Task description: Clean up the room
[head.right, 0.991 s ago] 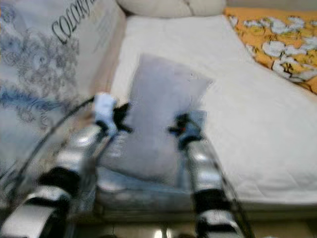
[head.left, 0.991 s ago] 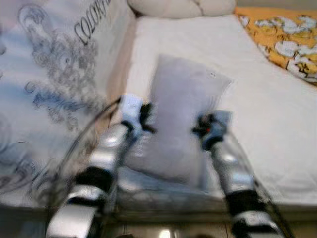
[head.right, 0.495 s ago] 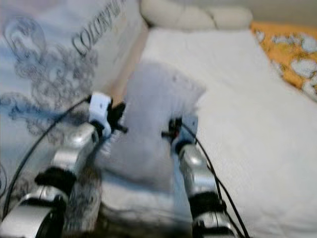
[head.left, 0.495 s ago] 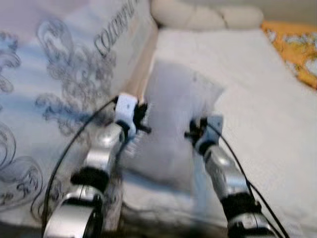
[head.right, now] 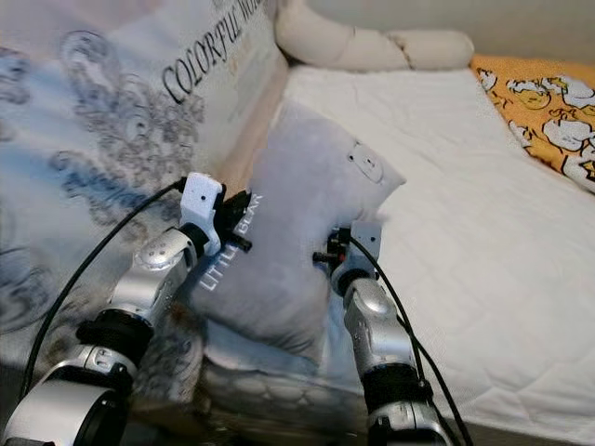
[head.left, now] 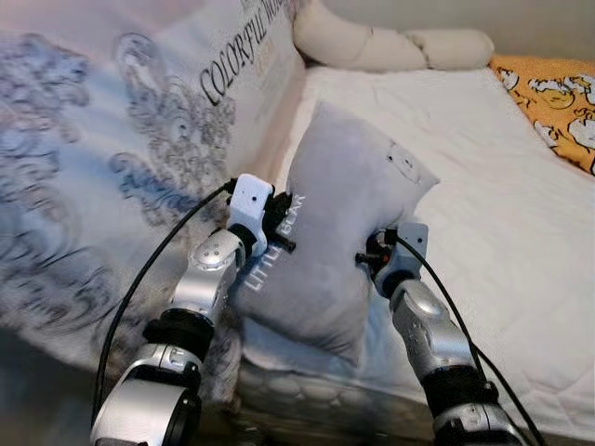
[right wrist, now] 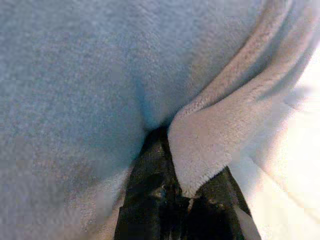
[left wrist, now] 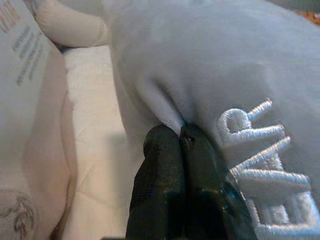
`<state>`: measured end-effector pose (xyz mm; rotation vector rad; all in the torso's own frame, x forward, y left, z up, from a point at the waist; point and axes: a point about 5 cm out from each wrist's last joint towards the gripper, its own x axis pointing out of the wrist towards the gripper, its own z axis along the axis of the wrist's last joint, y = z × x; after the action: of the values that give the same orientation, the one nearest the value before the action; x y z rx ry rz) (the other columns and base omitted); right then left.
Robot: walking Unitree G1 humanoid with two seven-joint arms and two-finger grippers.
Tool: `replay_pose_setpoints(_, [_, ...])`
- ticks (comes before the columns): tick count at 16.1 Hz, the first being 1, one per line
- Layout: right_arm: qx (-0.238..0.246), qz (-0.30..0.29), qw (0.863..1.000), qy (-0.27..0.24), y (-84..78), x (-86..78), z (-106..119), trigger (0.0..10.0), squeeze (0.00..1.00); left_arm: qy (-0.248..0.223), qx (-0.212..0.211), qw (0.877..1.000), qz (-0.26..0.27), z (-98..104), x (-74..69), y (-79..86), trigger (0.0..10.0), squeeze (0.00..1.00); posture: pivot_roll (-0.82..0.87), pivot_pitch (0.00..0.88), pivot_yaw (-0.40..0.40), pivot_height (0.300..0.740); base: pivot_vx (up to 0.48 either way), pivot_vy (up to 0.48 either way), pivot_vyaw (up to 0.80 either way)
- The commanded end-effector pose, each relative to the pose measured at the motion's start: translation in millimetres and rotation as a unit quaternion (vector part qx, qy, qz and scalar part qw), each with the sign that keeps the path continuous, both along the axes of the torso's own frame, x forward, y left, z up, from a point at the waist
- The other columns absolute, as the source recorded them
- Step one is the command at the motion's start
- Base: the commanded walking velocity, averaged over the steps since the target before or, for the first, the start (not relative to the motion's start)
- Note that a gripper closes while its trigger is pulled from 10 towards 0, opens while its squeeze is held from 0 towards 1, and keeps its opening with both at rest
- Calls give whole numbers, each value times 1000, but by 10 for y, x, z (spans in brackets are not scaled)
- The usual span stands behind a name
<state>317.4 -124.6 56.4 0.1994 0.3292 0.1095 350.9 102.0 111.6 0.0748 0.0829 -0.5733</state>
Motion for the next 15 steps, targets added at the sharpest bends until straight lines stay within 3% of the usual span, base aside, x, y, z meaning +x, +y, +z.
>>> replay_pose_setpoints(1, [-10, -1, 1000, 0, -2, 61, 36, 10000, 16, -21, 5, 1000, -12, 113, 52, -74, 10000, 0, -34, 0, 58, 740, 0, 0, 0])
replay_pose_setpoints(2, [16, -6, 1000, 14, -14, 86, 1, 10000, 1000, -21, 5, 1000, -8, 126, 70, -70, 10000, 0, -34, 0, 58, 740, 0, 0, 0])
replay_pose_setpoints(6, [19, -25, 999, 25, -65, 245, 44, 10000, 1000, -23, 16, 1000, 8, 178, 151, -35, 10000, 0, -36, 0, 70, 740, 0, 0, 0])
replay_pose_setpoints(9, [2, -69, 998, 2, -129, 460, 251, 10000, 1000, -39, 44, 997, 46, 287, 296, 13, 10000, 0, -17, 0, 68, 740, 0, 0, 0])
replay_pose_setpoints(12, [1, -107, 994, -8, -217, 466, 248, 10000, 1000, -48, 67, 994, 70, 309, 346, 114, 10000, 0, -23, 0, 74, 740, 0, 0, 0])
replay_pose_setpoints(15, [-1, -127, 992, -7, -350, 340, 95, 10000, 1000, -41, 73, 993, 88, 292, 361, 266, 10000, 0, -31, 0, 72, 740, 0, 0, 0])
